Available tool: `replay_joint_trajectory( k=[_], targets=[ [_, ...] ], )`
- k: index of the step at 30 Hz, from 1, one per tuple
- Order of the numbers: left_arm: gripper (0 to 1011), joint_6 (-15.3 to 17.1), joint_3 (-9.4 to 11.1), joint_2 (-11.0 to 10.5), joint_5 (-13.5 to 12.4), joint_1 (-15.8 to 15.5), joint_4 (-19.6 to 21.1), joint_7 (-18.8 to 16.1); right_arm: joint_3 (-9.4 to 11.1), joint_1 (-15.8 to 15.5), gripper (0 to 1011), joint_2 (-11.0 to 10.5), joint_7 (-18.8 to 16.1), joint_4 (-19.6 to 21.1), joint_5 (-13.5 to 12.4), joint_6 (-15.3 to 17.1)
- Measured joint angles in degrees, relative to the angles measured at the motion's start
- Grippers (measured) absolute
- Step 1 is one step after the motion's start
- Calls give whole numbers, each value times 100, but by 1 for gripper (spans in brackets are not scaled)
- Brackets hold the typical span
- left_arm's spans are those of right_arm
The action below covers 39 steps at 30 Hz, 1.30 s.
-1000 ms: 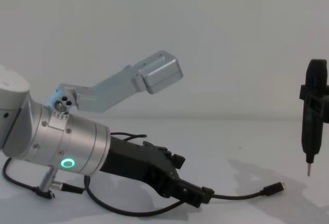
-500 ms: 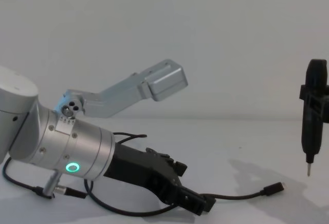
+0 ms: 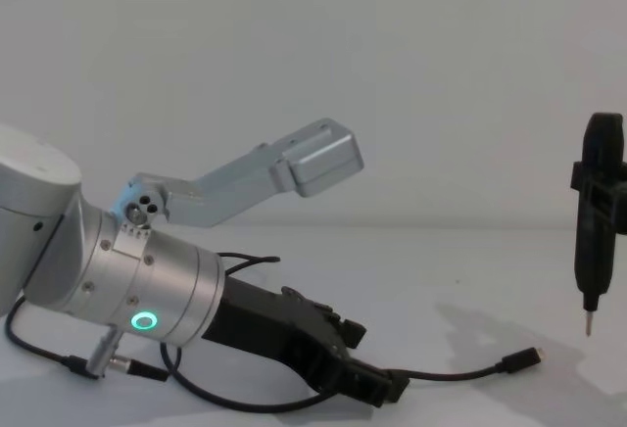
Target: Pick up the data cable with the one hand.
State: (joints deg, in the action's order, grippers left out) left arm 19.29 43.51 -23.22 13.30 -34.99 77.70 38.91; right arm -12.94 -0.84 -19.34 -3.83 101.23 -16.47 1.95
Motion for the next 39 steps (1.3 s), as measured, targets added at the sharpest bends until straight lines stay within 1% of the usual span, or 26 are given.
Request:
replay_joint_trajectory(
  k=[2,3,5,10,11,15,16,17,20,23,24,32,39],
  targets=[
    [740,4,1,3,-1,-1,-3,2,0,0,275,0,0,0,0,0],
    [685,8,2,6,-2,-2,-5,4,0,0,274,0,0,0,1,0],
    [643,13,3,8,-4,-2,-7,5,0,0,275,0,0,0,0,0],
    [488,23,5,11,-8,-4,-13,8,0,0,275,0,0,0,0,0],
    [438,26,5,12,-11,-5,-15,8,0,0,274,0,0,0,0,0],
    [319,35,5,12,-16,-6,-19,8,0,0,275,0,0,0,0,0],
    [257,37,5,13,-17,-7,-20,8,0,0,275,0,0,0,0,0],
    [257,37,5,13,-17,-7,-20,8,0,0,275,0,0,0,0,0],
    [150,40,5,14,-17,-9,-23,9,0,0,275,0,0,0,0,0],
    [98,41,5,15,-17,-10,-24,10,0,0,275,0,0,0,0,0],
    [51,42,5,16,-18,-11,-24,10,0,0,274,0,0,0,0,0],
    [41,42,5,17,-18,-11,-24,10,1,4,274,3,0,0,13,-2],
    [41,-183,-31,-9,-40,42,44,-5,-8,51,274,10,-27,18,75,-51]
  ],
)
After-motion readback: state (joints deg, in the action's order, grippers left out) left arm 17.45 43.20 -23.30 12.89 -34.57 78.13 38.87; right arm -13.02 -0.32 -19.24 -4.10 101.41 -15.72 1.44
